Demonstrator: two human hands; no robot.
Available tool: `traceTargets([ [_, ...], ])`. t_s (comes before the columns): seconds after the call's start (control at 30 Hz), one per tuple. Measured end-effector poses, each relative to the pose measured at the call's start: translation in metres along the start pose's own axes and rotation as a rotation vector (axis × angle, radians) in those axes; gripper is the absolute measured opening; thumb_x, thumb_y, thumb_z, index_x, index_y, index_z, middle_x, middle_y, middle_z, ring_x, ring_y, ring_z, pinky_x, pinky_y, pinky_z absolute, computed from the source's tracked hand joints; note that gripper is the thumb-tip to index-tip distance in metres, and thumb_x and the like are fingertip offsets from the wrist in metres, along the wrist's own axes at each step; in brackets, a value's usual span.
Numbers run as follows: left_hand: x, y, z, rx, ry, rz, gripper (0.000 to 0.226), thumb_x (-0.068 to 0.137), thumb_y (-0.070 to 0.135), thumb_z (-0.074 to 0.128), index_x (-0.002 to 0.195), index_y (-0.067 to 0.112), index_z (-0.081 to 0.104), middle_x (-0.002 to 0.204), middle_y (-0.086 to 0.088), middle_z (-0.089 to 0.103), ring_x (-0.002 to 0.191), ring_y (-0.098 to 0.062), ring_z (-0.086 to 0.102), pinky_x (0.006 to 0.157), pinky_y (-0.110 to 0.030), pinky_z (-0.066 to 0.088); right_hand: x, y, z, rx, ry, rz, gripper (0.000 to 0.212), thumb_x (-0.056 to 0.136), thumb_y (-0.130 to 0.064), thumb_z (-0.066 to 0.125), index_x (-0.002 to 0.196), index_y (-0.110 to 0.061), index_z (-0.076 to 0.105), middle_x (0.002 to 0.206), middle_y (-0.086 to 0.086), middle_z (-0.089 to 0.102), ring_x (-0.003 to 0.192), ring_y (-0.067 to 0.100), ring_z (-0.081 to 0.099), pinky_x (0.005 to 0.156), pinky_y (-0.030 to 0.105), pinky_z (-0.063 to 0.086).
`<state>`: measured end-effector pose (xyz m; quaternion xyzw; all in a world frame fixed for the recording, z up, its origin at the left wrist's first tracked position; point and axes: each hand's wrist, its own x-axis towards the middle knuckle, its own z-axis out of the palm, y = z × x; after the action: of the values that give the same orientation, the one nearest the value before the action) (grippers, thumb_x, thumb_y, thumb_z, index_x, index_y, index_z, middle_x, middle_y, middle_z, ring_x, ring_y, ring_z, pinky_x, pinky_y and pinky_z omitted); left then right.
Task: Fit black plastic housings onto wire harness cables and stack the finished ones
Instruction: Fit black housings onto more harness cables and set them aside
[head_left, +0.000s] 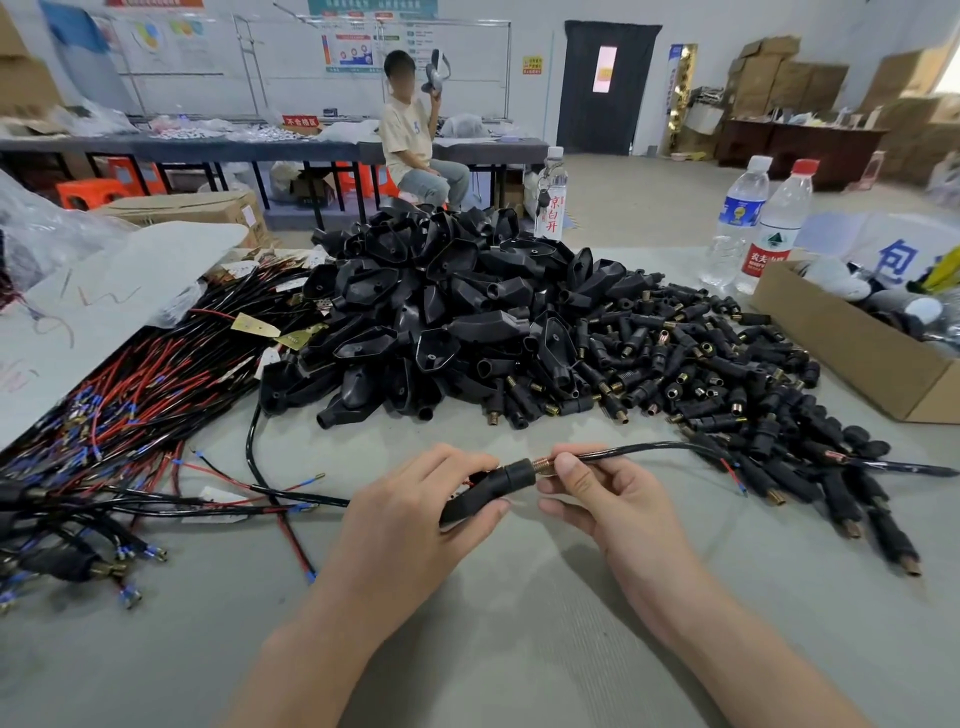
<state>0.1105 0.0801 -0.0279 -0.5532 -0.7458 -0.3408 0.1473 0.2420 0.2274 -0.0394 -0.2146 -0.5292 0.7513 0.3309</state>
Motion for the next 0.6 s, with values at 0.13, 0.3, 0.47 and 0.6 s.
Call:
traceTargets([
  [0.13, 0.0, -0.002, 0.001, 0.006, 0.008, 0.011, 0.026, 0.091, 0.046, 0.058, 0.106, 0.028, 0.069, 0.094, 0.016, 0.063, 0.075, -0.004, 0.058, 0.063, -0.027, 0.051, 0.002, 0.0, -0.002, -0.039, 0.023, -0.033, 0.033, 0.077, -0.033, 0.071, 0.1, -0.009, 0.071, 0.089, 0.013, 0.076, 0.083, 0.018, 0.074, 0.068, 0.023, 0.058],
  [0.3, -0.001, -0.004, -0.001, 0.016, 0.025, 0.028, 0.021, 0.091, 0.04, 0.063, 0.106, 0.027, 0.07, 0.094, 0.016, 0.063, 0.074, -0.004, 0.057, 0.062, -0.025, 0.05, 0.0, -0.003, -0.002, -0.023, -0.006, -0.048, 0.027, 0.07, -0.029, 0.081, 0.093, -0.018, 0.073, 0.085, 0.006, 0.073, 0.08, 0.015, 0.07, 0.067, 0.024, 0.058],
  [0.47, -0.011, 0.0, -0.011, -0.035, 0.03, 0.013, 0.023, 0.091, 0.042, 0.061, 0.105, 0.026, 0.069, 0.093, 0.014, 0.063, 0.078, -0.009, 0.061, 0.066, -0.03, 0.052, -0.007, -0.004, 0.011, -0.105, 0.013, -0.095, 0.016, 0.087, -0.004, 0.069, 0.099, -0.013, 0.062, 0.067, -0.006, 0.065, 0.065, 0.007, 0.062, 0.063, 0.025, 0.058],
  [0.6, -0.029, -0.012, -0.041, 0.05, 0.042, -0.006, 0.02, 0.089, 0.043, 0.061, 0.102, 0.03, 0.069, 0.088, 0.016, 0.062, 0.078, -0.006, 0.06, 0.066, -0.02, 0.047, -0.017, 0.002, 0.045, -0.191, -0.042, -0.129, 0.022, 0.093, 0.003, 0.06, 0.107, -0.013, 0.057, 0.06, -0.009, 0.062, 0.06, 0.003, 0.065, 0.063, 0.024, 0.059],
])
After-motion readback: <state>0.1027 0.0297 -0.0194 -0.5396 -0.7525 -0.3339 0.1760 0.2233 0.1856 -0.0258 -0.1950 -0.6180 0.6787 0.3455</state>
